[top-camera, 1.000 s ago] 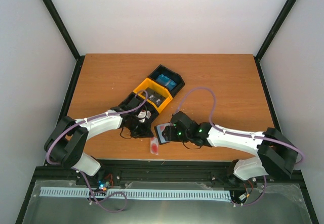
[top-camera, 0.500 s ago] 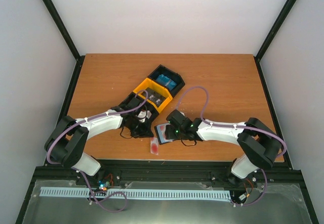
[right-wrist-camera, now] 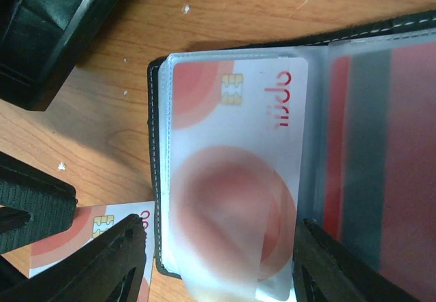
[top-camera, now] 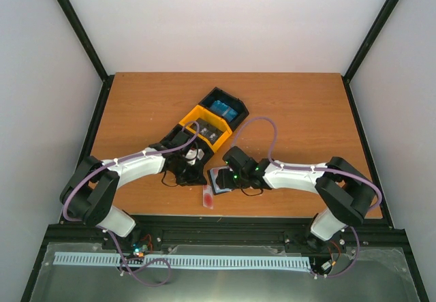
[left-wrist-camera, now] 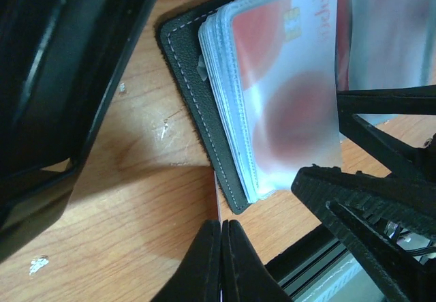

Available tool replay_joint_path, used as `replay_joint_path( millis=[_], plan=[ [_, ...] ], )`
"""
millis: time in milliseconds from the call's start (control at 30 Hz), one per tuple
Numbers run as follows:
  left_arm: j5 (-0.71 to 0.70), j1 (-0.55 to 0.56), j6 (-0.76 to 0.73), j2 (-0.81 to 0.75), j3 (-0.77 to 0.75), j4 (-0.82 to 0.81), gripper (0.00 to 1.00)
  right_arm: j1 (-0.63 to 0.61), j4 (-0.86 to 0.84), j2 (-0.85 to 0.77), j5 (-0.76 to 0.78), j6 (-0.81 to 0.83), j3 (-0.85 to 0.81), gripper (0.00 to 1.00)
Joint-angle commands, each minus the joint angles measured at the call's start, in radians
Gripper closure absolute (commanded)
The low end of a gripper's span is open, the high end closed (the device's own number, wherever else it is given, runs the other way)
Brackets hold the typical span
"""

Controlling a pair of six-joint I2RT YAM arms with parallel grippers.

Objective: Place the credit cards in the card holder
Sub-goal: Insert the credit card into the card holder, then adjust the credit card.

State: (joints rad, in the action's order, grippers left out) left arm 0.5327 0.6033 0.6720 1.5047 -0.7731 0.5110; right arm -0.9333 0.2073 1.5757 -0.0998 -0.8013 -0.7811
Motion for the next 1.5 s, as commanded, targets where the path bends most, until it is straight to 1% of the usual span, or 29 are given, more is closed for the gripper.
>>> replay_joint_path(
  millis=[0, 100, 167, 267, 367, 467, 533, 667, 767, 867, 933, 1033, 1100, 1167, 1267, 1333, 1467],
  plan=[
    [0.019, 0.010, -0.022, 0.013, -0.021, -0.031, 0.99, -0.001, -0.052, 0.022, -0.071, 0.016, -0.016, 0.41],
    [-0.003, 0.010, -0.020, 0.006, -0.023, -0.019, 0.99, -0.001, 0.012, 0.017, -0.011, -0.004, -0.027, 0.41],
    [-0.019, 0.010, -0.022, -0.008, -0.026, -0.005, 0.99, -0.001, 0.061, -0.012, 0.063, -0.019, -0.036, 0.40],
    [-0.038, 0.010, -0.028, -0.034, -0.030, 0.016, 0.99, -0.001, 0.099, -0.091, 0.116, -0.011, -0.041, 0.37],
    [-0.045, 0.010, -0.042, -0.070, -0.042, 0.031, 0.99, 0.011, 0.122, -0.186, 0.124, 0.020, -0.046, 0.32],
    [-0.062, 0.010, -0.068, -0.109, -0.071, 0.055, 0.99, 0.052, 0.113, -0.286, 0.061, 0.053, -0.023, 0.29],
    [-0.070, 0.010, -0.092, -0.137, -0.103, 0.066, 0.99, 0.092, 0.094, -0.359, -0.018, 0.084, 0.004, 0.26],
    [-0.064, 0.003, -0.136, -0.184, -0.208, 0.073, 0.99, 0.178, 0.066, -0.525, -0.187, 0.155, 0.039, 0.20],
    [-0.025, -0.009, -0.170, -0.215, -0.309, 0.050, 0.99, 0.231, 0.078, -0.624, -0.276, 0.199, 0.030, 0.14],
    [0.072, -0.026, -0.198, -0.243, -0.405, -0.029, 0.99, 0.255, 0.086, -0.698, -0.343, 0.245, -0.004, 0.09],
    [0.159, -0.035, -0.202, -0.259, -0.456, -0.097, 0.99, 0.255, 0.079, -0.730, -0.388, 0.265, -0.032, 0.07],
    [0.290, -0.037, -0.187, -0.268, -0.510, -0.197, 0.99, 0.256, 0.082, -0.731, -0.459, 0.270, -0.091, 0.07],
    [0.346, -0.037, -0.163, -0.267, -0.536, -0.243, 0.99, 0.255, 0.079, -0.714, -0.518, 0.258, -0.138, 0.07],
    [0.382, -0.037, -0.135, -0.267, -0.542, -0.279, 0.99, 0.255, 0.065, -0.691, -0.575, 0.236, -0.170, 0.09],
    [0.417, -0.037, -0.104, -0.271, -0.537, -0.321, 0.99, 0.256, 0.052, -0.665, -0.634, 0.211, -0.206, 0.16],
    [0.429, -0.037, -0.101, -0.278, -0.530, -0.325, 0.99, 0.255, 0.063, -0.657, -0.625, 0.206, -0.222, 0.24],
    [0.425, -0.039, -0.086, -0.320, -0.485, -0.342, 0.99, 0.255, 0.031, -0.675, -0.612, 0.173, -0.210, 0.46]
  ],
)
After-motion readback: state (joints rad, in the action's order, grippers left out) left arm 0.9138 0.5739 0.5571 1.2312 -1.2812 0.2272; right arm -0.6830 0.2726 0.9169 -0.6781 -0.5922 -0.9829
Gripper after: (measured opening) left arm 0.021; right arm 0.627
